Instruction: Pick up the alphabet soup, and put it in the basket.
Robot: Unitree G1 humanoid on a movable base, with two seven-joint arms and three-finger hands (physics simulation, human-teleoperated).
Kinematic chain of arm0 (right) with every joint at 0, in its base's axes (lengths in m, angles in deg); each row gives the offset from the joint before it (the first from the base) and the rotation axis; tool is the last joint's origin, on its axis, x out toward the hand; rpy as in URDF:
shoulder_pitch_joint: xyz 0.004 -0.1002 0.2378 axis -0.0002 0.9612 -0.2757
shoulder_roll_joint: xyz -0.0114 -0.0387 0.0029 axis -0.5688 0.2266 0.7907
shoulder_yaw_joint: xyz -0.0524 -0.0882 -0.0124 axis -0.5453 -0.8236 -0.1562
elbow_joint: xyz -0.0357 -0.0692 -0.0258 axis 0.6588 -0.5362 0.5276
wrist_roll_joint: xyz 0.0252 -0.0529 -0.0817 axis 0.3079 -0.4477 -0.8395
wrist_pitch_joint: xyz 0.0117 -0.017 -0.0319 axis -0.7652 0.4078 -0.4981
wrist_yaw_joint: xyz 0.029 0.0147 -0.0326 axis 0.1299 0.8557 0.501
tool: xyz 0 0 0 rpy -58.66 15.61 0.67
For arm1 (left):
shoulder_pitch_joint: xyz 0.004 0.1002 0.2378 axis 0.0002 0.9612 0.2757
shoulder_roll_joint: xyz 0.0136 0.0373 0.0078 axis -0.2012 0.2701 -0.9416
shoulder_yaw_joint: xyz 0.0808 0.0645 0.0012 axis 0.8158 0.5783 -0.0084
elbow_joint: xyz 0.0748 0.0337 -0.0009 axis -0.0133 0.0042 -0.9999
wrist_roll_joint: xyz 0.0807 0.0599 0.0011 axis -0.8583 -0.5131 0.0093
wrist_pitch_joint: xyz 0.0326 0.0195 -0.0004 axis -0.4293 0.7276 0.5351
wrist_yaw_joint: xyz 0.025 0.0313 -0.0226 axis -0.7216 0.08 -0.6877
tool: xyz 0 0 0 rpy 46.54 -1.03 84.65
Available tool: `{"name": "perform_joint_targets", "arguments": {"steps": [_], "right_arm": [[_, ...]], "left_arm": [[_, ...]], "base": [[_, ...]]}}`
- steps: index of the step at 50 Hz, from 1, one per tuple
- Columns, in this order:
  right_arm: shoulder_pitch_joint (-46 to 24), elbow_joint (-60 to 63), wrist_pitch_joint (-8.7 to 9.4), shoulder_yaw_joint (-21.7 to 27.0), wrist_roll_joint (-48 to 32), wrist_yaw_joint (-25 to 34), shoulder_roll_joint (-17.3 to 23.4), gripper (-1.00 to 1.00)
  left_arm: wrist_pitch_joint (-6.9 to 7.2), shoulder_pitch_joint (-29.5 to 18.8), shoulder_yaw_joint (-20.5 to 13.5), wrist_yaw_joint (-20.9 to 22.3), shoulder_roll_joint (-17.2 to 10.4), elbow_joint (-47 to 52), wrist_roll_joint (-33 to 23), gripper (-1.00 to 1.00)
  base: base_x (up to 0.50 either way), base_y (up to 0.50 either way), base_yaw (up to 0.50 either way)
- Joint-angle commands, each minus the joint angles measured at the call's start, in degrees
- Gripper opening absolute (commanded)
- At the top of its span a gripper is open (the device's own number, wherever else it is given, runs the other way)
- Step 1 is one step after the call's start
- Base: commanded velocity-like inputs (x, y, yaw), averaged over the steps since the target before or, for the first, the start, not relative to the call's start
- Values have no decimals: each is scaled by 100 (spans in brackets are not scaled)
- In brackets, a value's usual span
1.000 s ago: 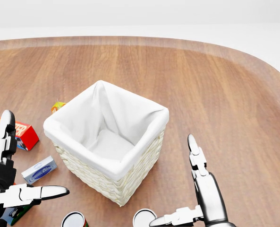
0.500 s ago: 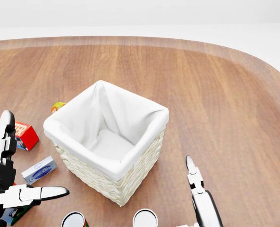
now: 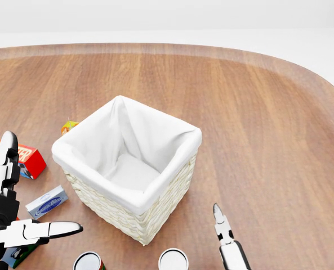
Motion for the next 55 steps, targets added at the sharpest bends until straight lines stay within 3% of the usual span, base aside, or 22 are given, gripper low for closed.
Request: {"name": "perform_joint_targets", "arguments": {"steps": [1, 26, 55], "right_arm": [[-244, -580, 0, -16, -116, -139, -37, 100], [-697, -1949, 0, -306, -741, -781, -299, 100], [-715, -1843, 0, -459, -830, -799, -377, 100]], "left_arm": [[9, 13, 9, -3, 3, 22, -7, 100], [-75, -27, 22, -4, -12, -116, -48, 100], [-116, -39, 81, -22, -13, -202, -108, 100]], "base": [[0, 0, 0], [0, 0, 0], [0, 0, 0]]}}
